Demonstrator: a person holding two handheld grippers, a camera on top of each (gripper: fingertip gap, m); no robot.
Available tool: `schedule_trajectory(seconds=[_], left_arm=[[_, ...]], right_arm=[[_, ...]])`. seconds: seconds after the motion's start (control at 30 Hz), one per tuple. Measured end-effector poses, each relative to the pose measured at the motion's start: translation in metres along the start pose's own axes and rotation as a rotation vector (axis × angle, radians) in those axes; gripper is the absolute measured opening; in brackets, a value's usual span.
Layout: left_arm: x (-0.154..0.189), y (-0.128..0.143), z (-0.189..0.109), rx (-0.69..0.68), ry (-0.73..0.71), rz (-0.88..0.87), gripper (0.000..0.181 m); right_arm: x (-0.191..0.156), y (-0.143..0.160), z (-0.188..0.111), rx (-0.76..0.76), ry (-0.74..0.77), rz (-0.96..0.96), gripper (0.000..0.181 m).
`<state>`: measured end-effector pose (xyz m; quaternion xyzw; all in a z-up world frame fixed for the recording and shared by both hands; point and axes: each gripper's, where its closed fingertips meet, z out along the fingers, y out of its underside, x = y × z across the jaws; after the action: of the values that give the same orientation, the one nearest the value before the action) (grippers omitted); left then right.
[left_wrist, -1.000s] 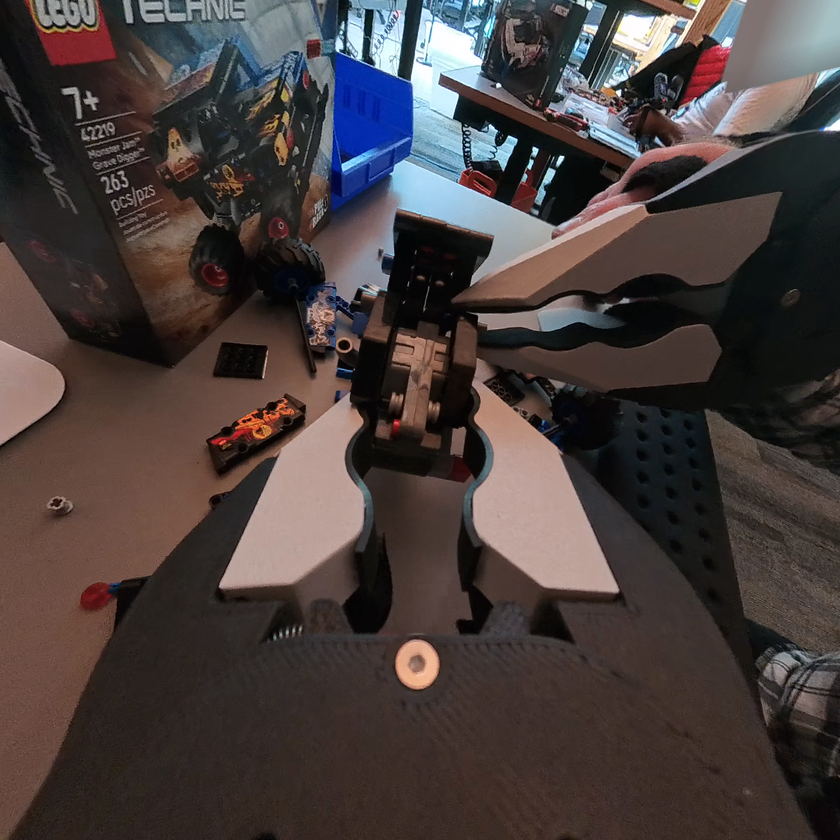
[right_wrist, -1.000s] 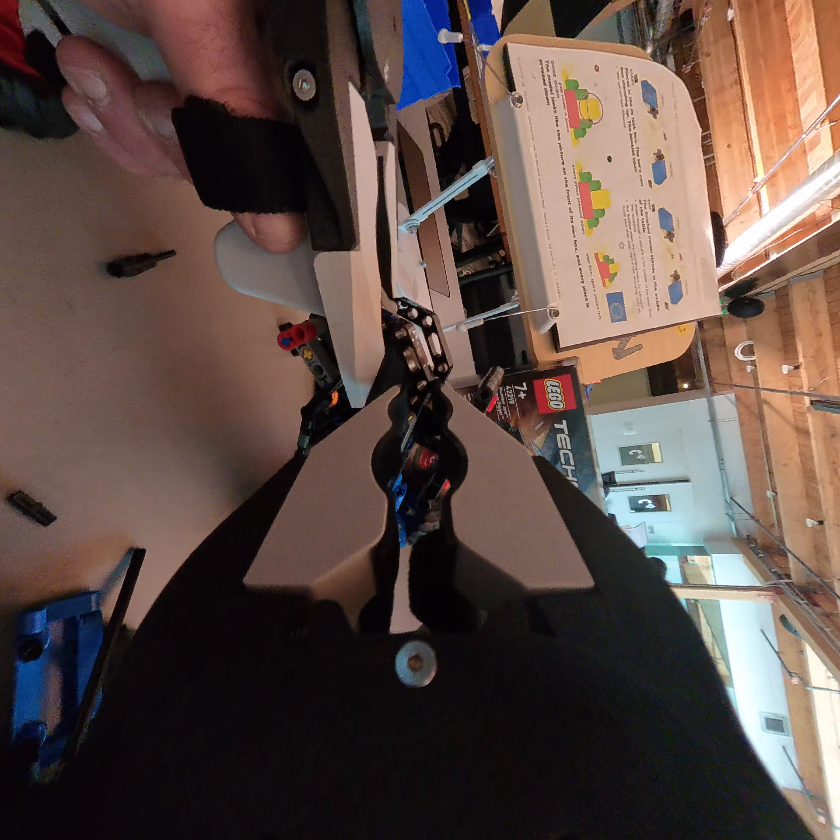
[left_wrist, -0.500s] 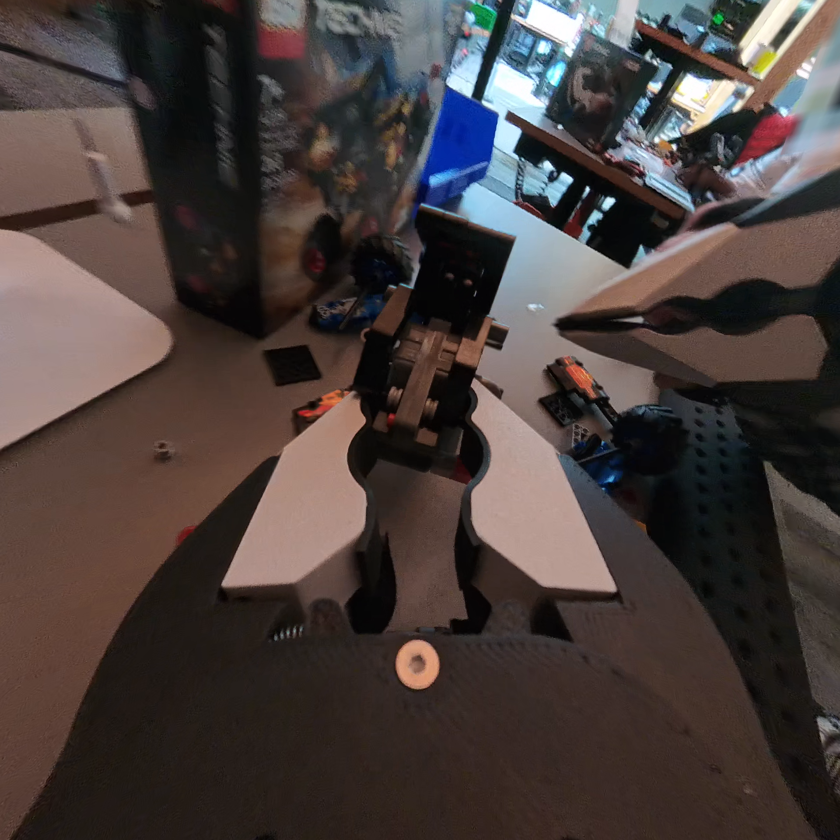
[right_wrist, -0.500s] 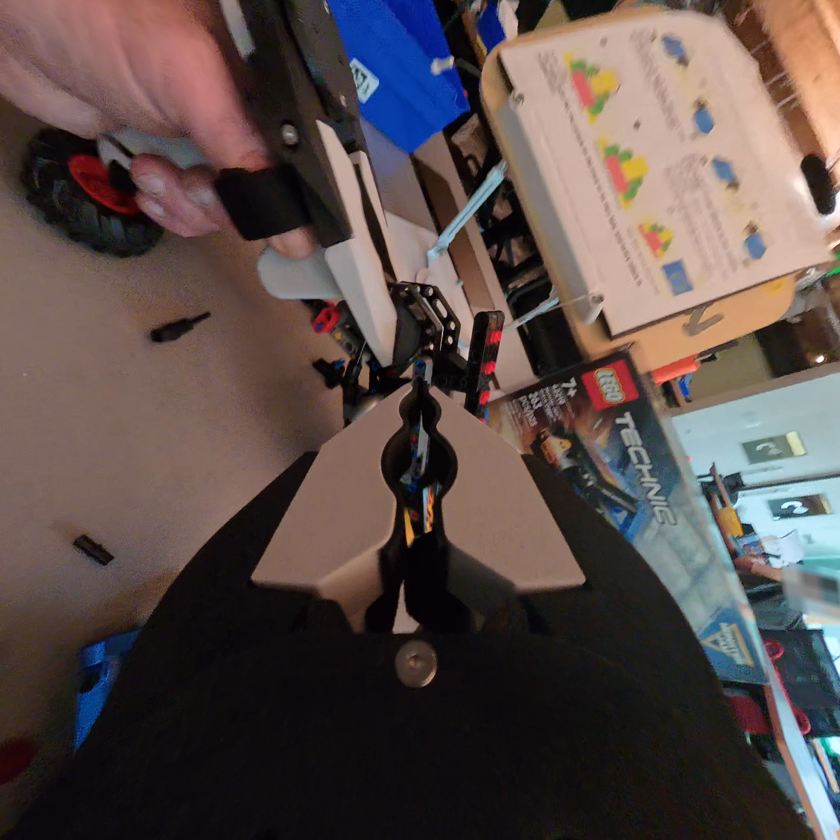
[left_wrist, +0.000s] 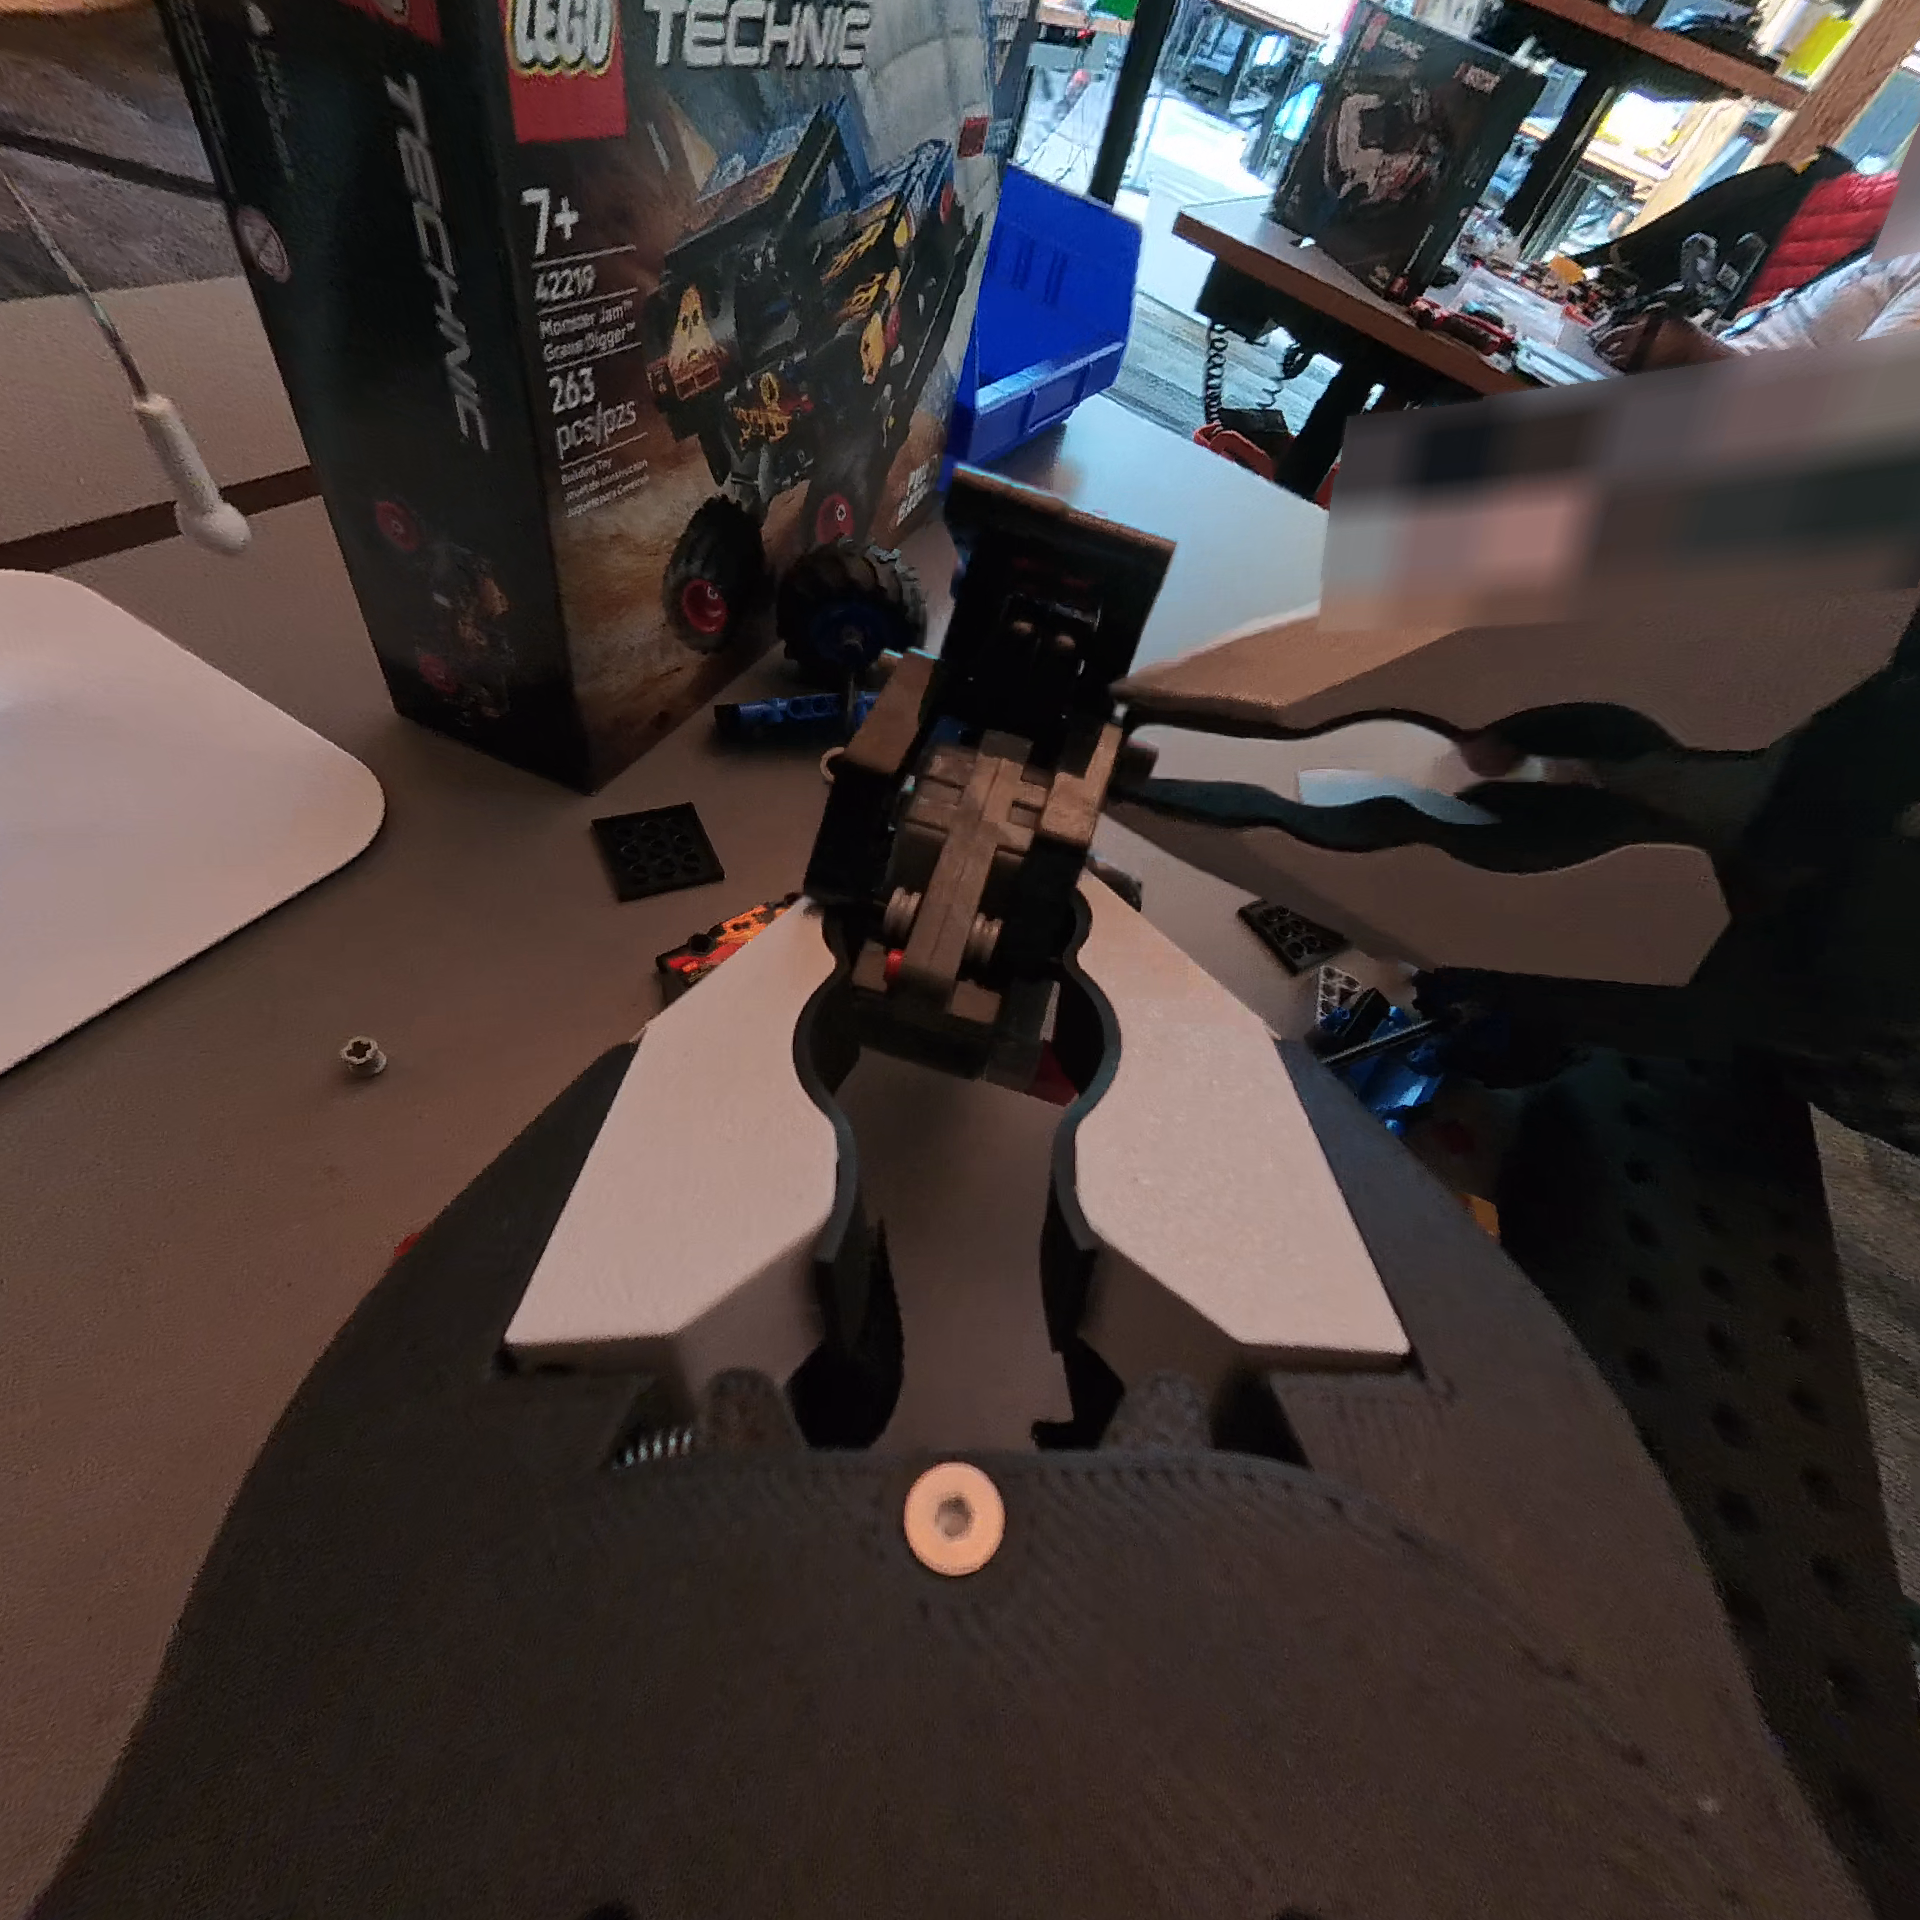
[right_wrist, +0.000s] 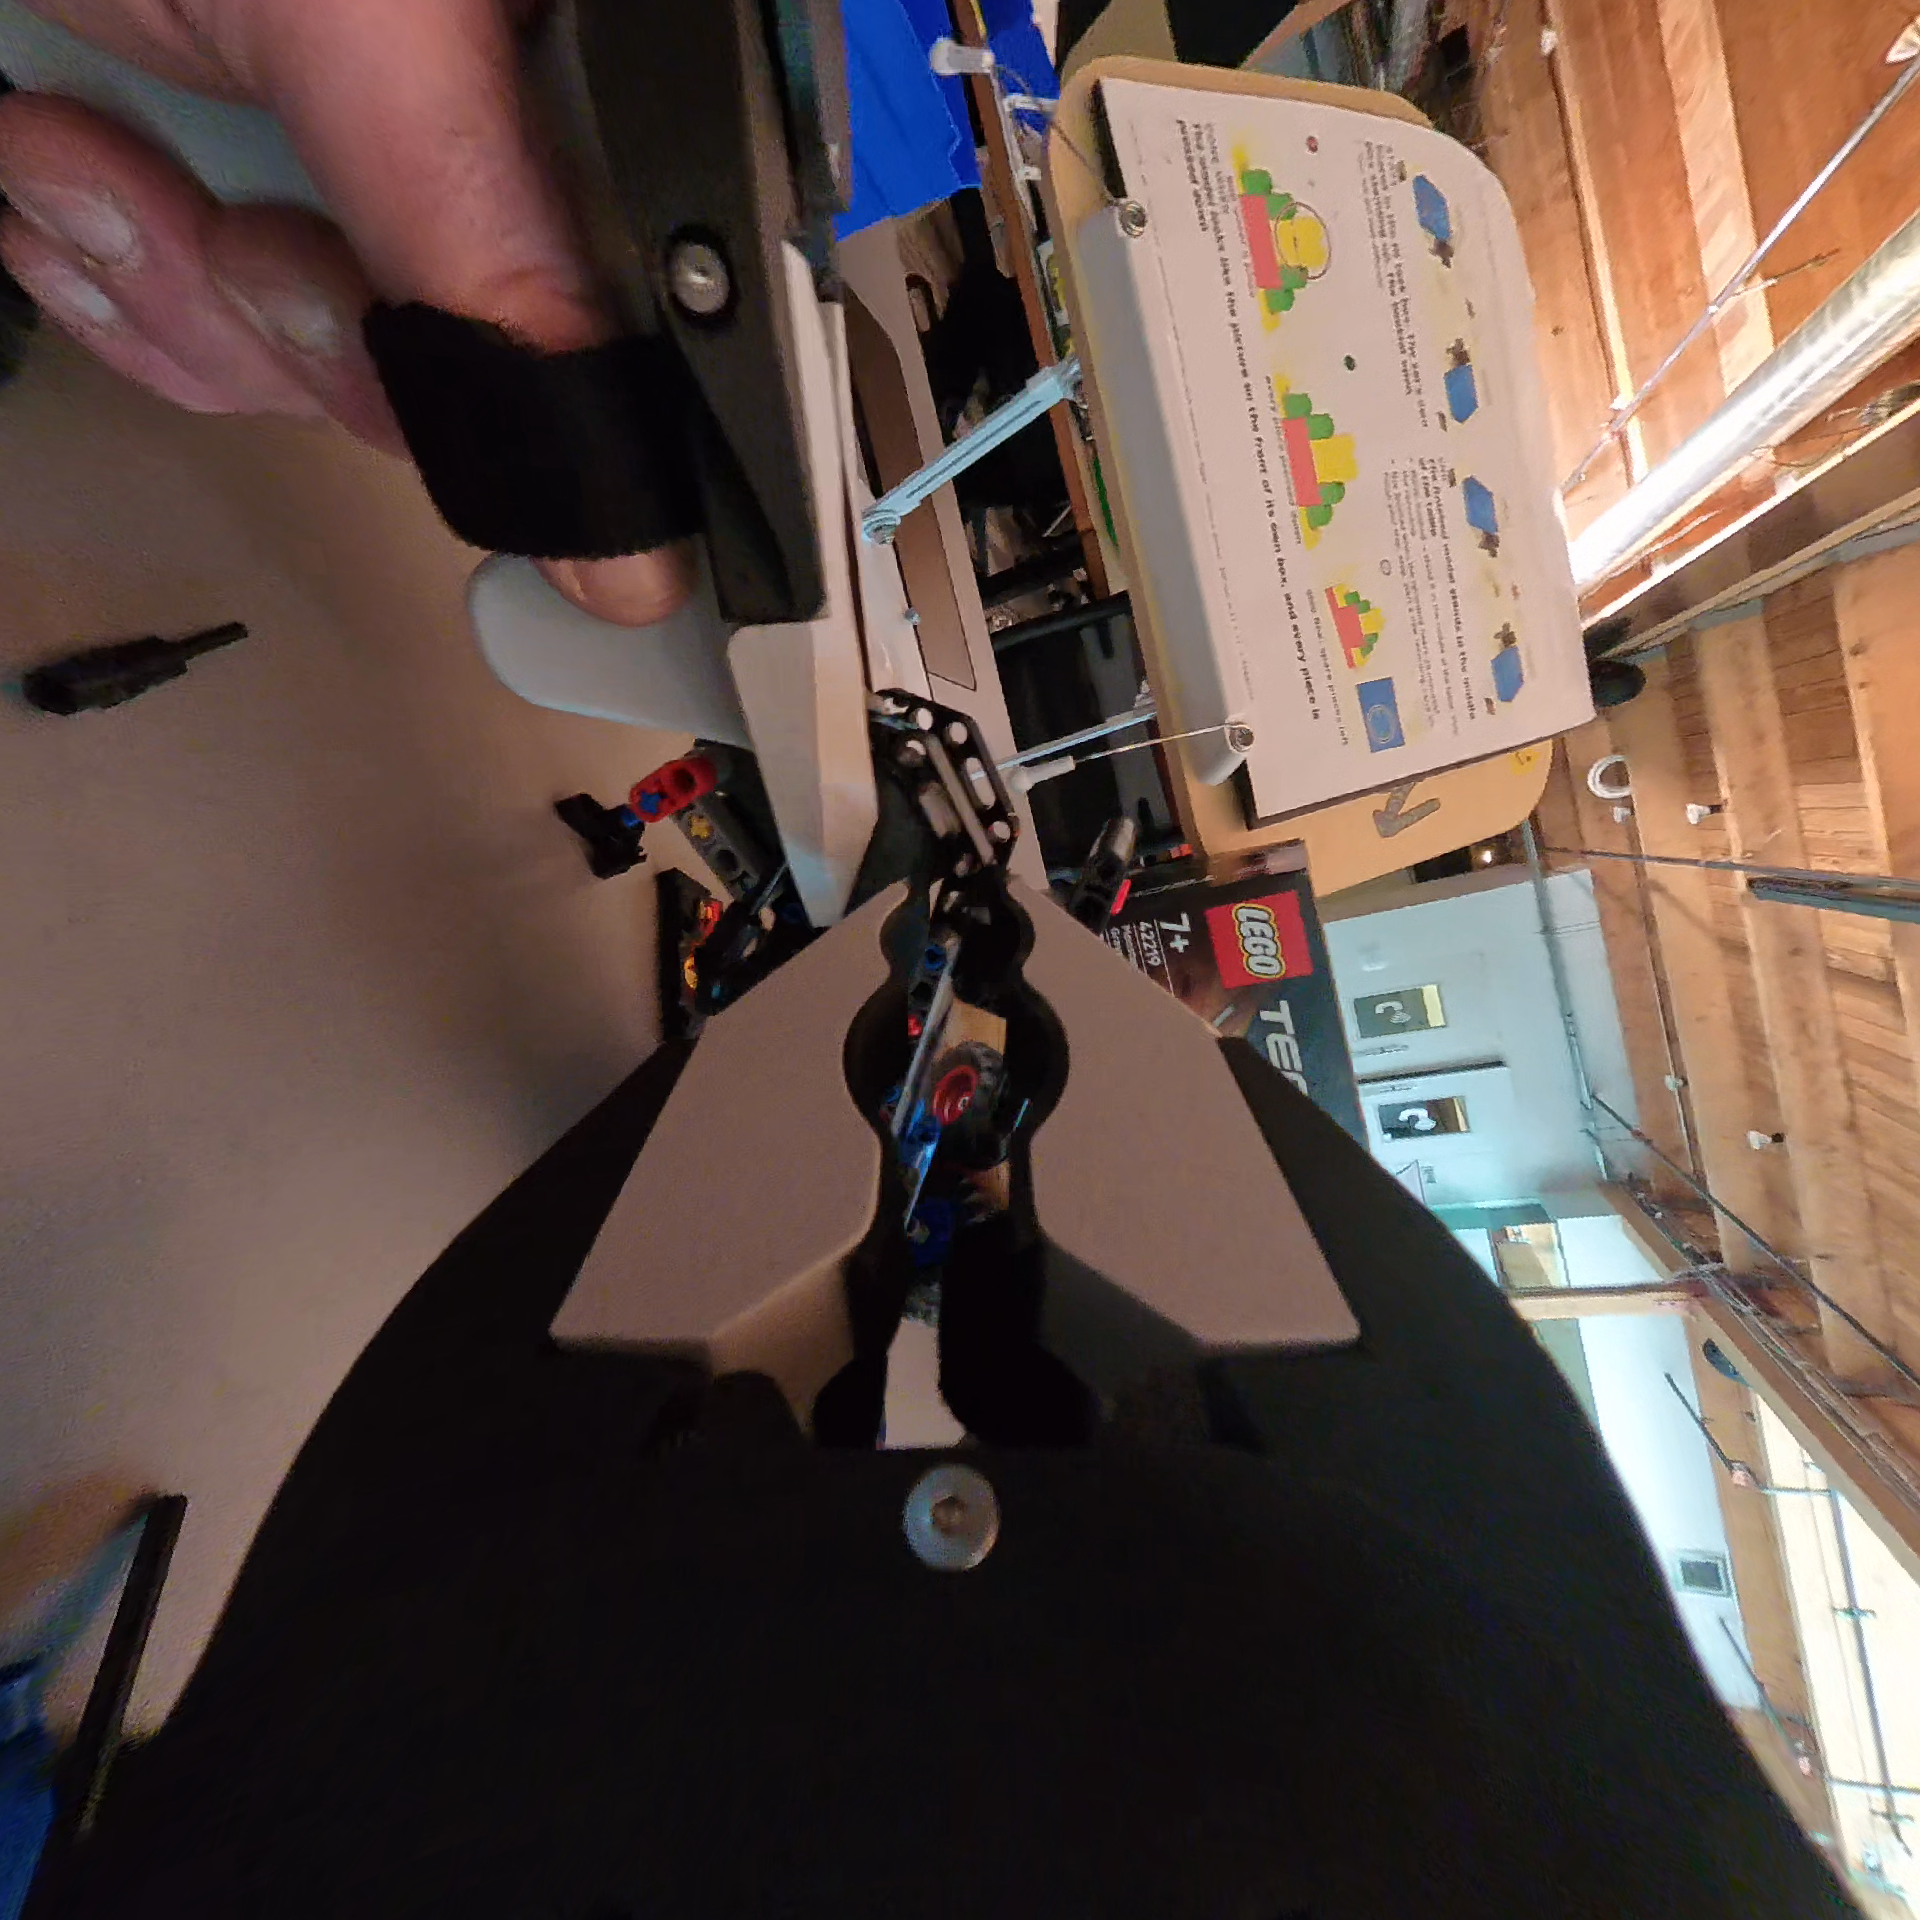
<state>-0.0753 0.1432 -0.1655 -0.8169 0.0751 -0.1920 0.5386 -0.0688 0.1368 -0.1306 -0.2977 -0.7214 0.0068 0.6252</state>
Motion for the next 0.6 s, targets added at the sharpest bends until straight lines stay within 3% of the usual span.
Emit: schedule_trajectory(seconds=[0.37,0.47,0.6], left_arm=[[0.002,-0.001,0.002,-0.021,-0.072,0.172,0.029],[0.004,-0.008,-0.001,0.012,-0.074,0.185,0.029],[0.010,-0.013,-0.002,0.055,0.015,0.110,0.029]], right_arm=[[0.005,0.001,0.004,-0.031,-0.060,0.039,0.006],[0.009,-0.001,0.002,0.070,-0.175,0.319,0.003],[0.013,-0.006,-0.002,0.202,-0.274,0.554,0.003]])
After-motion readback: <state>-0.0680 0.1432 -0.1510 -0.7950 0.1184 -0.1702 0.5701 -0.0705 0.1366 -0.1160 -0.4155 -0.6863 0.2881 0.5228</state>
